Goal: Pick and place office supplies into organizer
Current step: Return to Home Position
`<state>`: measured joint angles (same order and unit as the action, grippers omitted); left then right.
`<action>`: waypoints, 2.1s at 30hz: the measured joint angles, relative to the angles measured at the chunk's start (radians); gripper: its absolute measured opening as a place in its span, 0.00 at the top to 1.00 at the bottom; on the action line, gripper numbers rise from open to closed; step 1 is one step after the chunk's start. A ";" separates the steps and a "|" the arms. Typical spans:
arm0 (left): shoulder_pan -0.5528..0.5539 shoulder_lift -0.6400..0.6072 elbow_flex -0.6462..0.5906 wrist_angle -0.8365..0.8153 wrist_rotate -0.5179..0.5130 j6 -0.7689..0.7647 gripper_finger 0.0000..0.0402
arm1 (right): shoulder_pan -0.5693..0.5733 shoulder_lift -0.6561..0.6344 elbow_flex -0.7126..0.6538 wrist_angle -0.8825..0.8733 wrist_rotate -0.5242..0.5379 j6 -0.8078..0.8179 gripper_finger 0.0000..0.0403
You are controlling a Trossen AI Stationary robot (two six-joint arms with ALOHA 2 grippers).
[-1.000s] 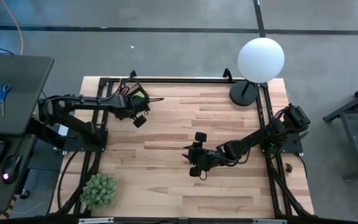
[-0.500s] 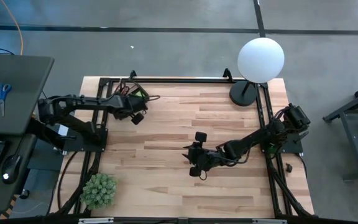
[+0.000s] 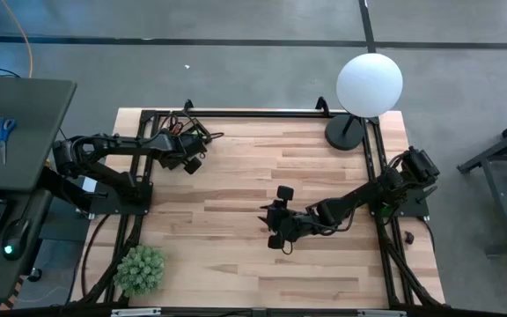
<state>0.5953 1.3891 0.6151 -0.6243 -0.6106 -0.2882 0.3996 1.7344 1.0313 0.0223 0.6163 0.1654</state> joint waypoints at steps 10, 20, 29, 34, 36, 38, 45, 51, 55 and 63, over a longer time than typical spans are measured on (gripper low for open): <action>0.000 0.000 0.040 -0.035 0.005 0.008 1.00 | 0.000 0.000 0.000 -0.005 0.007 0.000 0.68; -0.040 0.000 0.094 -0.118 0.047 -0.009 1.00 | 0.002 0.000 0.000 -0.029 0.010 0.016 0.68; -0.192 0.000 0.231 -0.315 0.121 -0.124 1.00 | 0.003 0.000 0.000 -0.029 0.021 0.018 0.68; -0.326 -0.016 0.265 -0.340 0.126 -0.169 1.00 | 0.024 0.000 0.000 -0.024 0.047 0.018 0.68; -0.399 -0.039 0.269 -0.305 0.138 -0.178 1.00 | 0.039 -0.005 0.000 -0.025 0.077 0.014 0.68; -0.479 -0.073 0.268 -0.268 0.148 -0.196 1.00 | 0.050 -0.020 0.000 -0.029 0.084 0.014 0.68; -0.808 -0.210 0.240 0.013 0.073 -0.184 1.00 | 0.041 -0.120 0.000 -0.108 0.013 0.018 0.80; -0.967 -0.363 0.020 0.430 0.082 -0.041 1.00 | 0.025 -0.234 0.001 -0.233 0.037 0.060 0.98; -0.973 -0.492 -0.193 0.766 0.238 0.078 1.00 | 0.024 -0.286 -0.032 -0.189 -0.003 0.038 0.96; -0.843 -0.738 -0.459 1.033 0.475 0.134 1.00 | -0.049 -0.501 -0.491 0.279 -0.088 0.031 0.99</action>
<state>-0.2480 0.6509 0.1563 0.4087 -0.1352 -0.1540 0.3505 1.2333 0.5402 0.3013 0.5287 0.1965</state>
